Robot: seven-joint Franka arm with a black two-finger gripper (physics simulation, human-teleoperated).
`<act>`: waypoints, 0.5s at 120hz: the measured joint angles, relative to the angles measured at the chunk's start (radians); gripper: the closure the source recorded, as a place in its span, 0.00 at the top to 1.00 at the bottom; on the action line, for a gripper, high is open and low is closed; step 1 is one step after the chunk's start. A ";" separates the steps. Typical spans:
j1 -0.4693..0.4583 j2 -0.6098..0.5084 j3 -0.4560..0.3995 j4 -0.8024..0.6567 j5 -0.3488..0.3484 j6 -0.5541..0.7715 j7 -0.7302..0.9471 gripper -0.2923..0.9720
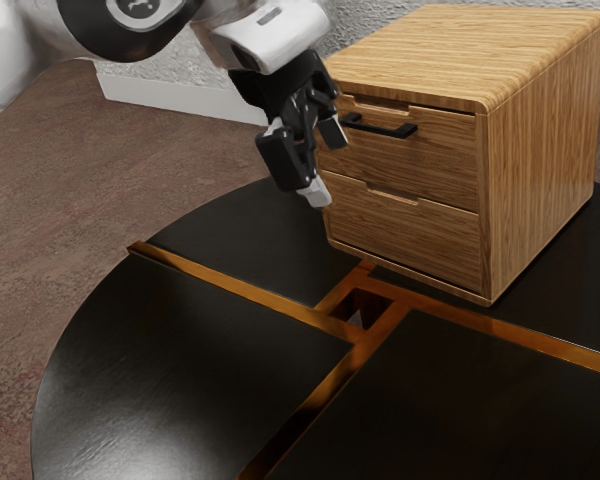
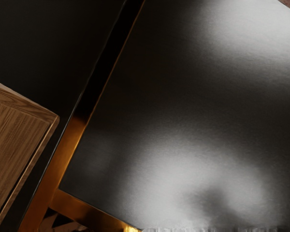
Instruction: Pull the drawer handle with one arm to open the drawer
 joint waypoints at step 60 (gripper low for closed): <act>0.106 0.165 -0.051 0.101 0.052 0.116 0.394 0.77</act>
